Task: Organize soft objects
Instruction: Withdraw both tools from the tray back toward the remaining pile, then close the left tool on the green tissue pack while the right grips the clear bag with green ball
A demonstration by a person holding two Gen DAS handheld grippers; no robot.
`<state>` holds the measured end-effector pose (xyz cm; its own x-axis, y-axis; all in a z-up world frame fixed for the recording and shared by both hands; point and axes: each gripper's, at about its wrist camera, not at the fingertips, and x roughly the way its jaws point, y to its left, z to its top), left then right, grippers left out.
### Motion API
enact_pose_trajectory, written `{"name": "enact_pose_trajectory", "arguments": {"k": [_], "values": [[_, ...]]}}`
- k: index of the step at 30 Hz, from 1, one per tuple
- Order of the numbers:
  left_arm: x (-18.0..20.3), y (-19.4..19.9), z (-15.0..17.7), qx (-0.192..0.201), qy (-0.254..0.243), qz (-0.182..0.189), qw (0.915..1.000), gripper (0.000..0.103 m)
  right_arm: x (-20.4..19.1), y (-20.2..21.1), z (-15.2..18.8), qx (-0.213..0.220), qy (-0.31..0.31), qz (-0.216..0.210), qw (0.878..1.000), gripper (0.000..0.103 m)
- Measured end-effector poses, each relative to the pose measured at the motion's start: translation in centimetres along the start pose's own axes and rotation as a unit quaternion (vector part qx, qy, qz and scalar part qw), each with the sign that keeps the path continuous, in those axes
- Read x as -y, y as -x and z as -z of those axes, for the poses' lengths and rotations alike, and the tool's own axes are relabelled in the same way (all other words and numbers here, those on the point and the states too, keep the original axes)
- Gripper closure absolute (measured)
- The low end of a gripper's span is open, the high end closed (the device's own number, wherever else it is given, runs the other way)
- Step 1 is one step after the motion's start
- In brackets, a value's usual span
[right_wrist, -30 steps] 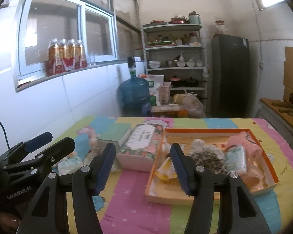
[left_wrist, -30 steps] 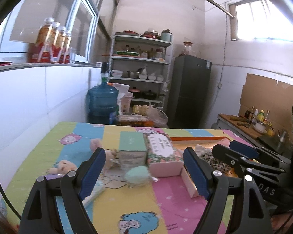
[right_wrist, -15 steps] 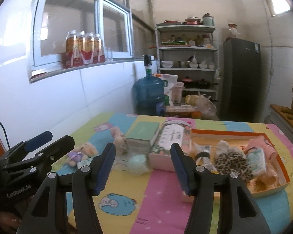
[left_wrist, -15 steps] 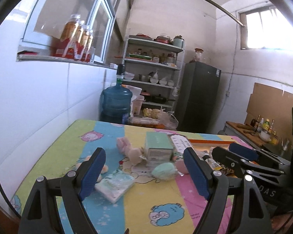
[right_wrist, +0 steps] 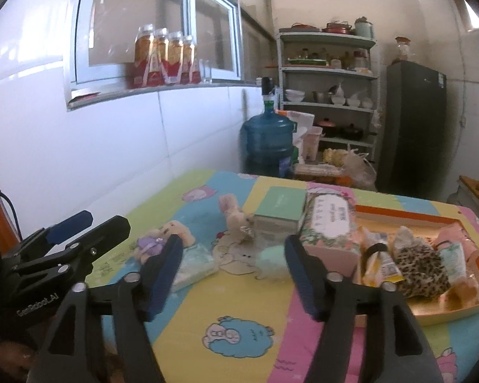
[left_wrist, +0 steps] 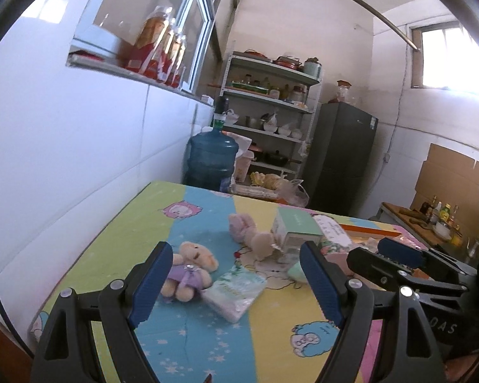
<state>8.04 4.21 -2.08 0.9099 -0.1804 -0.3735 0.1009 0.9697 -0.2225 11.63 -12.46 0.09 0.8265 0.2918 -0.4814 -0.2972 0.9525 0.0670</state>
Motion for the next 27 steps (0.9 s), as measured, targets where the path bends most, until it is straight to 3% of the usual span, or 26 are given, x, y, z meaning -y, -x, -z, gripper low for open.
{"name": "enact_pose_trajectory", "arguments": {"k": [9,15,27], "values": [[-2.6,-0.3,0.4,-0.005,0.016,-0.014,0.9998,0.022,-0.7,-1.9,0.5,-0.018,-0.005,-0.002,1.000,0.029],[-4.3,-0.7,0.8,-0.013,0.030,-0.020,0.9993,0.022,0.4,-2.9,1.2,-0.028,-0.031,0.024,0.999,0.029],[-4.4,-2.7,1.2,-0.028,0.001,0.013,0.9995,0.022,3.2,-7.3,2.7,-0.071,-0.077,0.052,0.993,0.029]]}}
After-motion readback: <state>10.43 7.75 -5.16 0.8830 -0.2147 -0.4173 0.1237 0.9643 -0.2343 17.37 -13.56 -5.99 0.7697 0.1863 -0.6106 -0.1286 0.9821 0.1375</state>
